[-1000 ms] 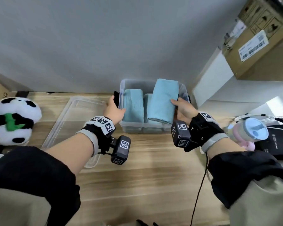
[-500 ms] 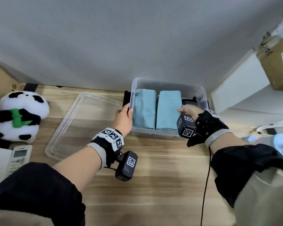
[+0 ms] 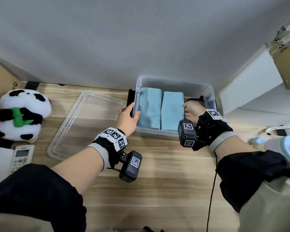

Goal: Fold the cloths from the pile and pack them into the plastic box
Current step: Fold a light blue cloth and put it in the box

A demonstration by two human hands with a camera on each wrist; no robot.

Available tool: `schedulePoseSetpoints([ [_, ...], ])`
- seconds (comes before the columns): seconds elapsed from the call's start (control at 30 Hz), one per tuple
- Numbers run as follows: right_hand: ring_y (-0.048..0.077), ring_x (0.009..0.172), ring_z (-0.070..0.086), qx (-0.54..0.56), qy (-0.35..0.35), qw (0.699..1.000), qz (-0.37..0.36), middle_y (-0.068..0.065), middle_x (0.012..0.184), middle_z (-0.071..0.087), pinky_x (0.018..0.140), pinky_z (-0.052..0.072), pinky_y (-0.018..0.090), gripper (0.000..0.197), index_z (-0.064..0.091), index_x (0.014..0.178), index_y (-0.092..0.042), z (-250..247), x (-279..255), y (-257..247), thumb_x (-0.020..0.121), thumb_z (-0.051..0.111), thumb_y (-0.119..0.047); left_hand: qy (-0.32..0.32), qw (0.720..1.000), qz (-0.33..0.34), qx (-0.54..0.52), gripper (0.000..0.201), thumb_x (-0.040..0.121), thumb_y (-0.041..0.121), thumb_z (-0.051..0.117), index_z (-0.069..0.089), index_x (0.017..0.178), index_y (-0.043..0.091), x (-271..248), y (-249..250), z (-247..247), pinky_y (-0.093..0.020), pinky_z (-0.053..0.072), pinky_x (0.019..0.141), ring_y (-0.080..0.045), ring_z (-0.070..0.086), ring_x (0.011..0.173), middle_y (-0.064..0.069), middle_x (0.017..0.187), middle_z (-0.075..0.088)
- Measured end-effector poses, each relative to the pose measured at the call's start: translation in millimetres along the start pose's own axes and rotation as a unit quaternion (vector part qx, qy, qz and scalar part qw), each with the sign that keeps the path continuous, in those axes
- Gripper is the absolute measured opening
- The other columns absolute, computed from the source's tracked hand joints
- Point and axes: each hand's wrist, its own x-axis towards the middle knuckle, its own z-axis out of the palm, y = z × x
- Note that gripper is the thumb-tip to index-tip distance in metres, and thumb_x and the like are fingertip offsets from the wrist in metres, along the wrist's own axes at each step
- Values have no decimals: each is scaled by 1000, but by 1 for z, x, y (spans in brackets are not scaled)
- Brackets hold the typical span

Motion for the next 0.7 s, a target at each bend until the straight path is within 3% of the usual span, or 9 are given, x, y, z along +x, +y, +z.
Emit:
schedulePoseSetpoints([
  [0.1,34,129,45,-3,27,996,-84,24,140,45,108,36,36,40,43,132,6,-15,-4,2,95,40,-6,-2,1000,0,-11,52,95,28,47,32,145,25,0,3,-2,-20,33,92,-13,47,99,-11,143,34],
  [0.17,25,108,54,-23,94,983,-157,15,123,57,91,43,29,39,51,127,3,-29,-8,8,91,47,-10,-4,1000,-1,-9,52,94,25,49,34,144,23,-1,3,-3,-21,37,92,-16,49,98,-11,145,36],
  [0.23,19,100,50,-54,169,962,-210,5,106,54,87,40,26,42,56,120,0,-43,-13,21,84,49,-20,-7,1000,1,-6,53,94,21,50,34,144,20,-3,1,-5,-20,35,92,-19,55,98,-12,145,37],
  [0.33,30,116,50,-142,247,927,-245,12,118,56,97,34,31,41,52,123,-3,-56,-21,52,87,50,-23,-20,1000,0,3,55,93,18,50,32,145,19,-13,-2,-8,-24,43,86,-14,56,75,-12,146,38],
  [0.4,36,120,46,-217,295,890,-273,18,128,53,97,31,33,39,49,126,-4,-59,-31,71,88,52,-13,-19,1000,-6,6,56,92,15,49,32,145,17,-23,-7,-10,-27,47,68,-13,49,59,-14,137,47],
  [0.5,42,123,42,-234,253,909,-235,21,135,46,102,33,41,51,35,140,-10,-59,-38,94,90,47,-12,-24,1000,-15,-12,56,92,11,48,30,145,13,-44,-13,-16,-27,43,52,-15,42,51,-14,113,61],
  [0.6,42,119,46,-235,214,926,-205,20,129,53,100,39,44,44,39,135,-13,-58,-43,115,93,44,-22,-42,997,-32,-50,57,92,8,49,29,145,11,-68,-20,-24,-34,53,76,-31,62,79,-15,115,62],
  [0.67,42,118,47,-225,207,933,-192,20,124,56,99,40,44,39,42,132,-14,-55,-51,124,95,40,-25,-56,996,-46,-61,58,92,6,51,29,145,12,-84,-26,-30,-19,50,50,-29,57,63,-13,84,63],
  [0.7,41,117,47,-218,204,936,-188,21,123,56,98,39,44,36,44,130,-14,-54,-54,129,96,38,-25,-59,995,-52,-59,59,91,5,52,28,145,13,-90,-31,-32,-16,40,37,-22,48,52,-11,74,59],
])
